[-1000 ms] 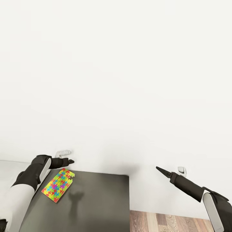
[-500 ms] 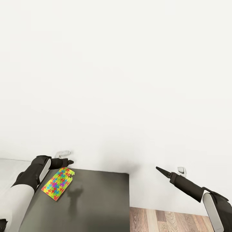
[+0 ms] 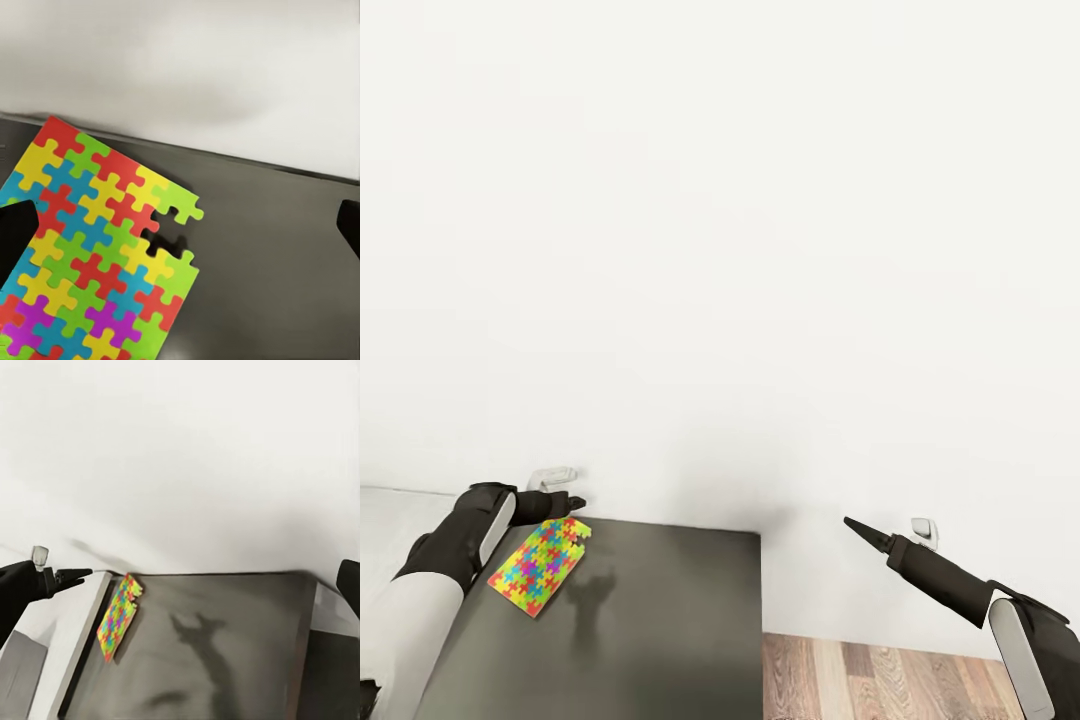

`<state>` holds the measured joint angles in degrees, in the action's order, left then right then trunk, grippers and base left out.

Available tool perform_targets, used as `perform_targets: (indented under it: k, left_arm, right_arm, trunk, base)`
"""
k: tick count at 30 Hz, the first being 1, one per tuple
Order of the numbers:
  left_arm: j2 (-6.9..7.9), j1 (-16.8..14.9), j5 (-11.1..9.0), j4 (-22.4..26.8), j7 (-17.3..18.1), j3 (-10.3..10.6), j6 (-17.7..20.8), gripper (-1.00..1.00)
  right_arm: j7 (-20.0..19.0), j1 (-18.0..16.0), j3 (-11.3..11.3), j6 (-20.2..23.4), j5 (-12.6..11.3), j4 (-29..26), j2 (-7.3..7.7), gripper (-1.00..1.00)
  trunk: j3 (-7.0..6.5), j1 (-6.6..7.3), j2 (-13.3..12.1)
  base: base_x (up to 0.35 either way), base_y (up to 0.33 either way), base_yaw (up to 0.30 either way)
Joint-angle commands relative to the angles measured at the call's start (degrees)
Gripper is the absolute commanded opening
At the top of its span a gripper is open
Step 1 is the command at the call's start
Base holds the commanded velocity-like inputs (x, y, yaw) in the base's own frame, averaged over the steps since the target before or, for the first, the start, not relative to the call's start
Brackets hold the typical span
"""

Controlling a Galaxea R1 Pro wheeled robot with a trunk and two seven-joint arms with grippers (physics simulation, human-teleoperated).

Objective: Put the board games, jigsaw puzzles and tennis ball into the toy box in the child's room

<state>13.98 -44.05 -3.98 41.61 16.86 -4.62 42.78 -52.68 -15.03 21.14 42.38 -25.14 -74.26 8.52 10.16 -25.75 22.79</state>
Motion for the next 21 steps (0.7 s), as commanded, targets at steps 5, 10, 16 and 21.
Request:
perform_targets:
  k: [5, 10, 16, 21]
  left_arm:
    - [0.15, -0.03, 0.34, 0.05, 0.04, -0.04, -2.75, 1.00]
    - [0.25, -0.02, 2.36, 0.05, 0.03, 0.02, -4.18, 1.00]
    - [0.25, -0.02, 4.70, 0.05, 0.02, 0.08, -4.82, 1.00]
    - [0.29, -0.01, 5.40, 0.05, 0.02, 0.12, -4.99, 1.00]
  right_arm:
    - [-0.09, -0.07, 0.04, 0.34, -0.17, 0.04, 0.00, 1.00]
    - [-0.12, -0.08, 0.04, 0.29, -0.17, 0.07, 0.00, 1.00]
    - [-0.14, -0.09, 0.04, 0.26, -0.17, 0.08, 0.14, 1.00]
    - [-0.14, -0.09, 0.04, 0.25, -0.17, 0.08, 0.22, 1.00]
  trunk:
    - [0.59, -0.03, 0.12]
    - [1.06, -0.03, 0.12]
    - [1.62, -0.03, 0.12]
    - [2.09, -0.03, 0.12]
  base:
    - [0.000, 0.000, 0.000]
    - [0.000, 0.000, 0.000]
    - [0.000, 0.000, 0.000]
    - [0.000, 0.000, 0.000]
